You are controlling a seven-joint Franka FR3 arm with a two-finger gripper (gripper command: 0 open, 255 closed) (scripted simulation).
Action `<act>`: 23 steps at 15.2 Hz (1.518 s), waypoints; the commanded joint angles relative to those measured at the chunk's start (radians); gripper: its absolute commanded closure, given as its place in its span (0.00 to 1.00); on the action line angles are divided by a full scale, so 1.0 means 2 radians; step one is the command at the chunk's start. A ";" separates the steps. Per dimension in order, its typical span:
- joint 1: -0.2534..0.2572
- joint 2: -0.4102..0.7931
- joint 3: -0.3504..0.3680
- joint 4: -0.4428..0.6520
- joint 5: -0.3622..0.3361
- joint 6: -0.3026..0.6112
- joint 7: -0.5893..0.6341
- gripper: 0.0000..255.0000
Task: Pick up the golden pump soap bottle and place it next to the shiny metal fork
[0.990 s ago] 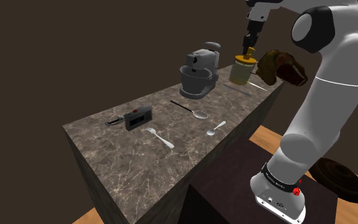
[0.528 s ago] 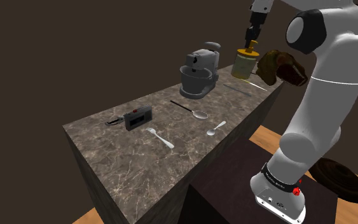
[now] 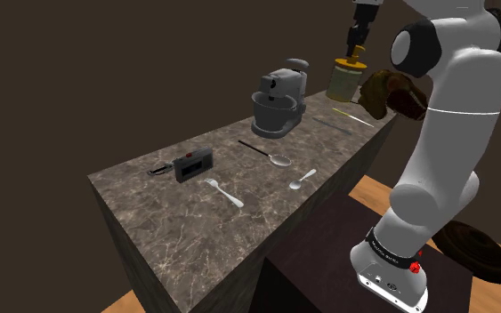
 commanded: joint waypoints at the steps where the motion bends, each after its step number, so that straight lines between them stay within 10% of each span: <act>1: 0.011 -0.008 0.003 -0.003 -0.005 -0.003 0.013 1.00; 23: 0.204 -0.095 0.116 -0.104 -0.056 0.023 0.296 1.00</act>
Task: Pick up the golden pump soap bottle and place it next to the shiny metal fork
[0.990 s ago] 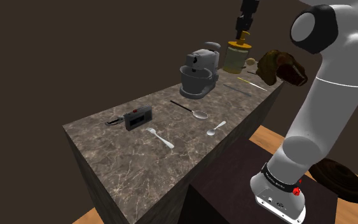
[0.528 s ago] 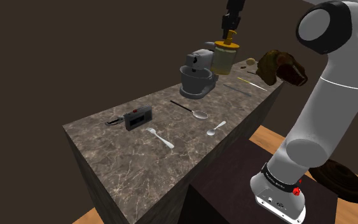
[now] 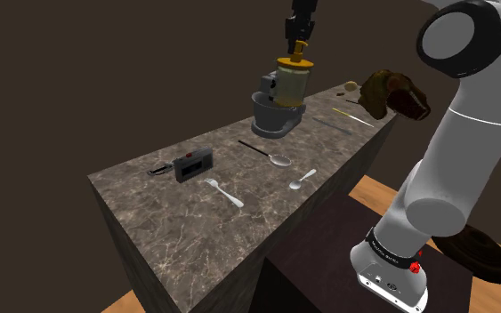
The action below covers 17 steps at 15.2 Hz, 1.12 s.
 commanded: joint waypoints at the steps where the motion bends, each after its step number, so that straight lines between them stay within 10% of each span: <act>1: 0.012 0.006 0.009 0.012 0.002 -0.006 0.023 1.00; 8: 0.054 0.057 0.042 0.083 0.014 -0.026 0.103 1.00; 17: 0.064 0.017 0.045 -0.036 0.003 0.054 0.108 1.00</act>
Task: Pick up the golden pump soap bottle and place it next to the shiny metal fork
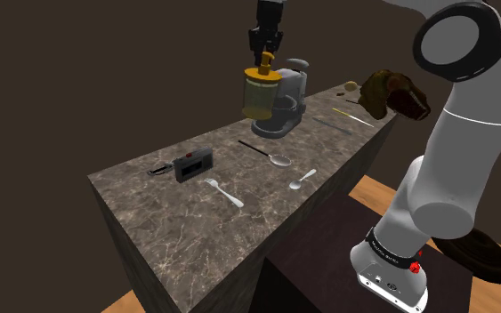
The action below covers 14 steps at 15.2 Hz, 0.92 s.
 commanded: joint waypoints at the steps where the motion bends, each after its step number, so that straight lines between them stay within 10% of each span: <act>1: 0.001 -0.006 0.001 -0.021 -0.002 0.016 0.001 1.00; 14: 0.006 -0.030 0.003 -0.140 -0.008 0.112 0.004 1.00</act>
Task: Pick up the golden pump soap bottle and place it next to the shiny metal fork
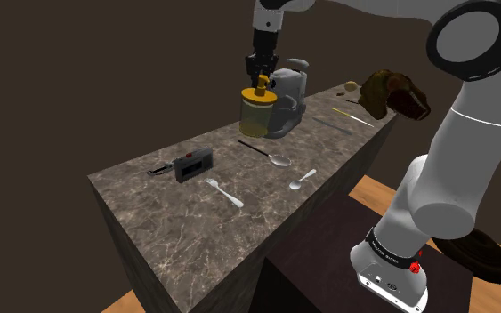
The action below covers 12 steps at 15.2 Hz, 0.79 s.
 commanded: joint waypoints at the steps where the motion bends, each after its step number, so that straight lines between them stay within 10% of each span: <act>1: 0.000 -0.002 0.000 -0.018 -0.001 0.016 0.000 1.00; 12: 0.001 -0.003 0.001 -0.092 0.000 0.090 0.000 1.00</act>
